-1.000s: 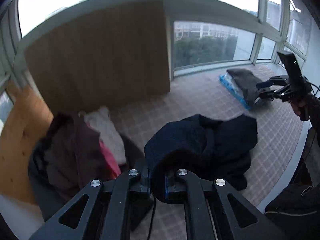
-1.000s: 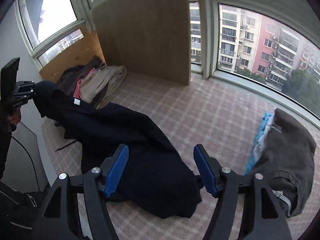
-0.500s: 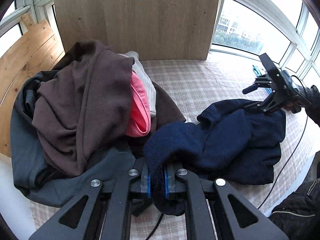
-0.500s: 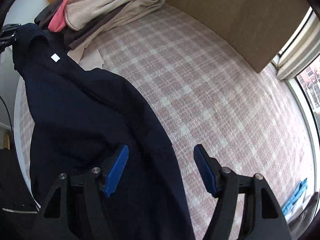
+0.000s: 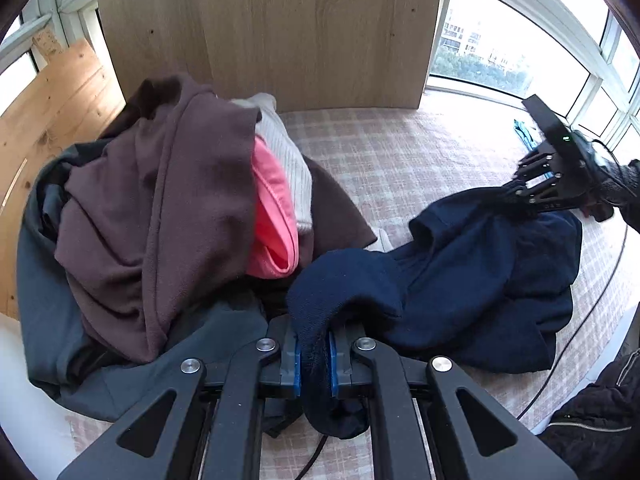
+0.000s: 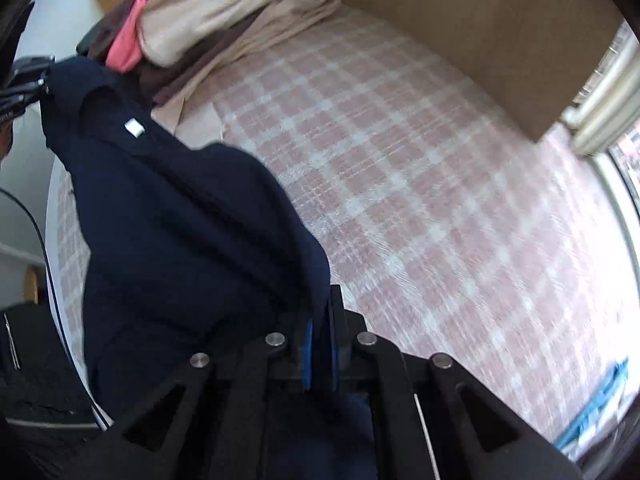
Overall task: Fold clothes
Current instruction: 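Grasp the navy garment with the left tool while the right tool grasps another edge, lift, then lift the navy garment high with both tools and shake it out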
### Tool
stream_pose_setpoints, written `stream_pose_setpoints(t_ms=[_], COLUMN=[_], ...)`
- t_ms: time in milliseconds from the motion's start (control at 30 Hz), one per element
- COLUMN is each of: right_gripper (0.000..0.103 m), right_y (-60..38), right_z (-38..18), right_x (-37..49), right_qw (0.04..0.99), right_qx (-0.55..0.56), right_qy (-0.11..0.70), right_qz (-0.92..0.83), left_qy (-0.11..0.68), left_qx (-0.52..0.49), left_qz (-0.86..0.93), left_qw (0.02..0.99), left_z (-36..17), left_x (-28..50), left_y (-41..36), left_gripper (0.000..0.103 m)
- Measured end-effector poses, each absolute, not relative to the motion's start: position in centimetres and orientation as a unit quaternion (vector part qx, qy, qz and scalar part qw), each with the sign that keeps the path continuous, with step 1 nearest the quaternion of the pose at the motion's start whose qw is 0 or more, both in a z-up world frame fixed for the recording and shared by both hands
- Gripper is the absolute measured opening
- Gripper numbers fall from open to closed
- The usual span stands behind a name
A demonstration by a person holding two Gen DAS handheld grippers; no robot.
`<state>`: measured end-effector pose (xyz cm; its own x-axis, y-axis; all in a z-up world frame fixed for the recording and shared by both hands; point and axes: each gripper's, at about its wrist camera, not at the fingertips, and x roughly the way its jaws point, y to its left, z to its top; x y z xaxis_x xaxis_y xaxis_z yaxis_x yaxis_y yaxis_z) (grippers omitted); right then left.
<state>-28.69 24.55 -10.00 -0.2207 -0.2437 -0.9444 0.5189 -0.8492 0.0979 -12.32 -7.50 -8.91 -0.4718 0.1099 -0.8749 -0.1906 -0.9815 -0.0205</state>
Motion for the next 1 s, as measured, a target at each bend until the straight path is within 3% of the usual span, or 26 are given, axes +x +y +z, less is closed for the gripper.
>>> stream_pose_setpoints(t_ms=[233, 567, 767, 1000], right_gripper=[0.006, 0.006, 0.006, 0.006], right_y=[31.5, 35.4, 34.3, 32.2], right_z=[7.4, 32.8, 41.1, 46.0], right_x=[-22.9, -6.9, 3.7, 11.3], right_qw=[0.128, -0.024, -0.065, -0.090], right_qx=[0.411, 0.181, 0.084, 0.026], right_qy=[0.050, 0.069, 0.074, 0.083], right_qz=[-0.901, -0.981, -0.992, -0.992], left_qy=[0.065, 0.117, 0.137, 0.174], left_qx=[-0.424, -0.208, -0.101, -0.047], left_qz=[0.896, 0.955, 0.966, 0.965], left_qw=[0.112, 0.177, 0.196, 0.193], left_z=[-0.6, 22.7, 33.1, 39.2], left_x=[-12.7, -8.5, -1.2, 4.8], left_y=[-5.5, 0.3, 1.8, 3.4], left_gripper=[0.008, 0.008, 0.009, 0.009])
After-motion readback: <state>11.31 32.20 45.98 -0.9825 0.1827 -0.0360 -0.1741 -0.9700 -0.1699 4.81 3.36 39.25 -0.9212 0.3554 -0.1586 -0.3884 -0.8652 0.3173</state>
